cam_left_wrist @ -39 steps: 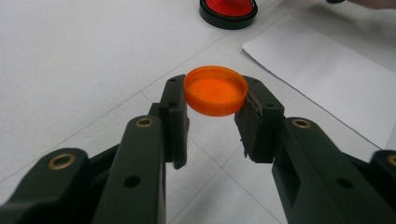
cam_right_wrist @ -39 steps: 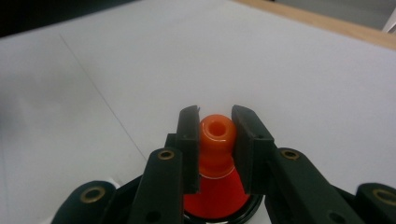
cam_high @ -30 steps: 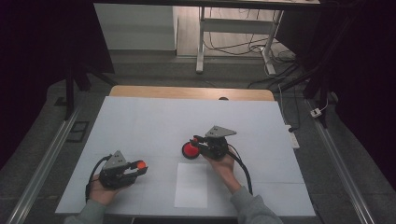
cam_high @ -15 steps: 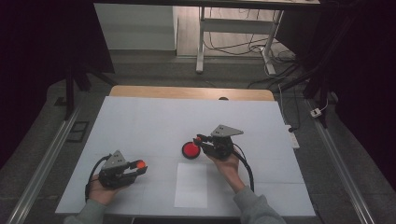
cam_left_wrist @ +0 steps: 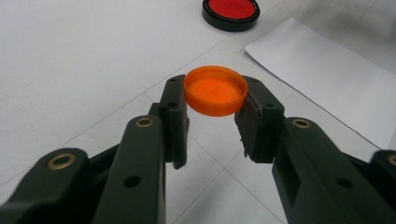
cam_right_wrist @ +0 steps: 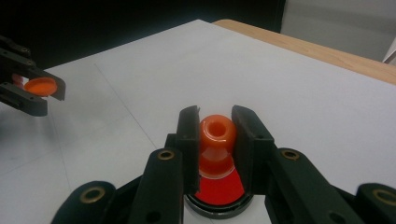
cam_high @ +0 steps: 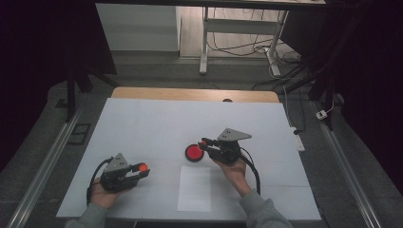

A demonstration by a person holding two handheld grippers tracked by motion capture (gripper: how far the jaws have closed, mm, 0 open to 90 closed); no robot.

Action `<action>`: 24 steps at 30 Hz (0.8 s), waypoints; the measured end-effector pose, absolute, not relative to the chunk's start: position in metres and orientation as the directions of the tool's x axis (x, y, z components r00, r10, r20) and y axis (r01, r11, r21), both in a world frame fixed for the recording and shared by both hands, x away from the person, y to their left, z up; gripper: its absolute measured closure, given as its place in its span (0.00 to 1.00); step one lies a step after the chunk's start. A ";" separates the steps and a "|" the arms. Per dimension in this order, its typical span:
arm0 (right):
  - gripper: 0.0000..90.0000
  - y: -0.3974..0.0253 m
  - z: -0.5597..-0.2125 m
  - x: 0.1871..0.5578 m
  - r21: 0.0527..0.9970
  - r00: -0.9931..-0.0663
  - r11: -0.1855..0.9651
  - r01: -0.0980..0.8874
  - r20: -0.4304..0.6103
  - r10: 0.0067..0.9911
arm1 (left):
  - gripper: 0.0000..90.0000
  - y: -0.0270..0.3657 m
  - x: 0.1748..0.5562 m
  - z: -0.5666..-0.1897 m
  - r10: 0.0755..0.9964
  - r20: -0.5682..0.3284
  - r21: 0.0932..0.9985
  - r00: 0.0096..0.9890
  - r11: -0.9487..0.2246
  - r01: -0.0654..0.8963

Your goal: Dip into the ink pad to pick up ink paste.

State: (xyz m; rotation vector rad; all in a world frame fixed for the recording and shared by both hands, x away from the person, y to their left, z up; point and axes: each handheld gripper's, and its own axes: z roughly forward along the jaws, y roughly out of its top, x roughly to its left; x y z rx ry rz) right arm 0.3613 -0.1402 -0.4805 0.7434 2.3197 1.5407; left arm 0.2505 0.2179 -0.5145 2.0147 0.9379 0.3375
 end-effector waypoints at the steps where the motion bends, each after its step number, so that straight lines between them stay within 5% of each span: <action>1: 0.80 -0.141 -0.480 0.360 0.913 -0.835 0.302 0.274 0.070 0.546 | 0.72 0.218 0.250 -0.514 0.725 -0.106 0.801 0.680 -0.343 0.491; 24: 0.80 -0.156 -0.475 0.342 0.913 -0.849 0.313 0.261 0.062 0.525 | 0.72 0.218 0.251 -0.515 0.728 -0.107 0.802 0.678 -0.340 0.492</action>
